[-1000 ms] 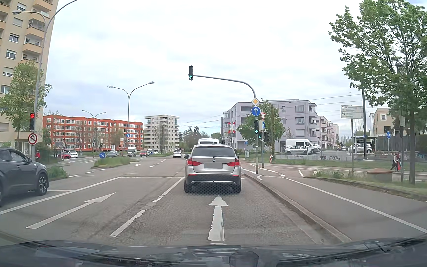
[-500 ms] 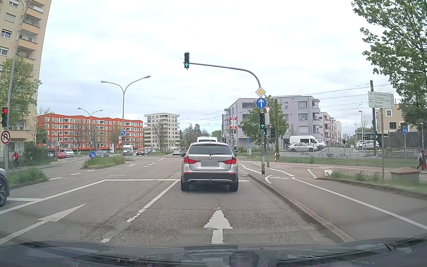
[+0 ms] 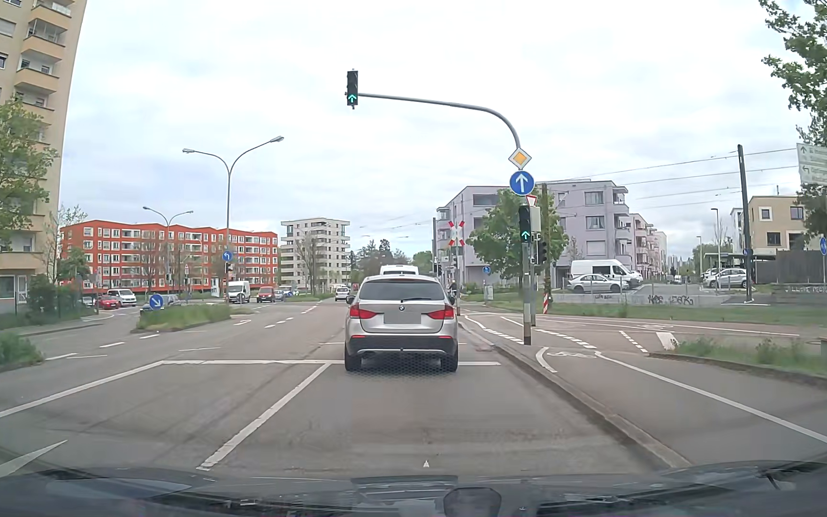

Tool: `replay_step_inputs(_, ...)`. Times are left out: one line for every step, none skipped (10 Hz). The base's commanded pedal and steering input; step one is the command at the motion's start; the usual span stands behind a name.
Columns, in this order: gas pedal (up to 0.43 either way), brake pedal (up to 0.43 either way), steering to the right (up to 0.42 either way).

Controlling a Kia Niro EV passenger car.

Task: Follow the waypoints while adhering to traffic rules and regulations

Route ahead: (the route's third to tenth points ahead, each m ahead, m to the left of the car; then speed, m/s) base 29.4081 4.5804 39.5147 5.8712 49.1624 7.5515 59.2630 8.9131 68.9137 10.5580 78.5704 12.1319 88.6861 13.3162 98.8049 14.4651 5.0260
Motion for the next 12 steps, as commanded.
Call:
replay_step_inputs(0.000,0.000,-0.019)
replay_step_inputs(0.000,0.000,-0.020)
replay_step_inputs(0.000,0.000,-0.020)
replay_step_inputs(0.000,0.000,-0.020)
replay_step_inputs(0.000,0.000,-0.021)
replay_step_inputs(0.000,0.000,-0.021)
replay_step_inputs(0.020,0.000,-0.022)
replay_step_inputs(0.028,0.000,-0.022)
replay_step_inputs(0.047,0.000,-0.023)
replay_step_inputs(0.047,0.000,-0.023)
replay_step_inputs(0.059,0.000,-0.024)
replay_step_inputs(0.059,0.000,-0.025)
